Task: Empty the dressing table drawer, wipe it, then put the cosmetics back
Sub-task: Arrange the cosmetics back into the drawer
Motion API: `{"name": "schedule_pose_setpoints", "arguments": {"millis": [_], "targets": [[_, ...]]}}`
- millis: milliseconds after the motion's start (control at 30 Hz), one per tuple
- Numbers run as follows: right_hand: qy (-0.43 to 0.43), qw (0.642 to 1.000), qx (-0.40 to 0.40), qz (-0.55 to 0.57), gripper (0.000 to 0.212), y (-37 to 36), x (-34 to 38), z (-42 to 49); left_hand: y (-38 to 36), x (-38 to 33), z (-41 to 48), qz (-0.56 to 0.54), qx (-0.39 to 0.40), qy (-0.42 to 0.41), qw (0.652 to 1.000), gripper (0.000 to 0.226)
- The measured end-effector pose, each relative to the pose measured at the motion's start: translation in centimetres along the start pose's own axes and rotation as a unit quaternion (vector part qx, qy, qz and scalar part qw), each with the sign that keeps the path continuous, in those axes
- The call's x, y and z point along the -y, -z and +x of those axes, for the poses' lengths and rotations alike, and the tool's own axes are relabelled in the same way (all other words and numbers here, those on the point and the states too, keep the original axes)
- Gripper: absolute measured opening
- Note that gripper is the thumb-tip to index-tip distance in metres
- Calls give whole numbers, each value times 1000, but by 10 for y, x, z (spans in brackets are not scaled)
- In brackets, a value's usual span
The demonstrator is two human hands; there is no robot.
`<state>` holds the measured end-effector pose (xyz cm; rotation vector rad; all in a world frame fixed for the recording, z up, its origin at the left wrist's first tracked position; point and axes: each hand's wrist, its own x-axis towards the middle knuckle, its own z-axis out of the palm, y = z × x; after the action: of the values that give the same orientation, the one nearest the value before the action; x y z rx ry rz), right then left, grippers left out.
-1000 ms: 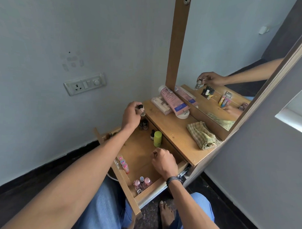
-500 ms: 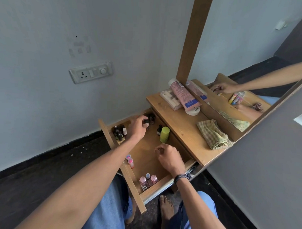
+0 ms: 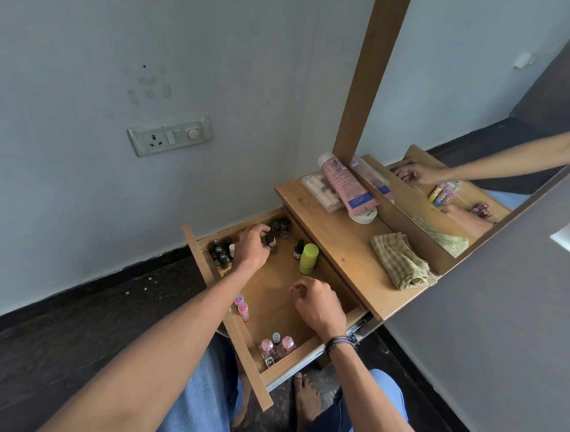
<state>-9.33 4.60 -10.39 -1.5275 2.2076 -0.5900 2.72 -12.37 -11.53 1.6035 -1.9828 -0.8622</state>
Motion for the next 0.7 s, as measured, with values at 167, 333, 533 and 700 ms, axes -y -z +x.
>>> {"name": "schedule_pose_setpoints", "arguments": {"millis": [167, 333, 533, 700], "targets": [[39, 997, -57, 43, 14, -1, 0, -1, -1, 2, -1, -10, 15, 15, 1000, 53], [148, 974, -164, -48, 15, 13, 19, 25, -3, -1, -4, -13, 23, -1, 1000, 47], [198, 955, -96, -199, 33, 33, 67, 88, 0, -3, -5, -3, -8, -19, 1000, 31], [183, 944, -27, -274, 22, 19, 70, 119, -2, -5, -6, -17, -21, -8, 1000, 28]]}}
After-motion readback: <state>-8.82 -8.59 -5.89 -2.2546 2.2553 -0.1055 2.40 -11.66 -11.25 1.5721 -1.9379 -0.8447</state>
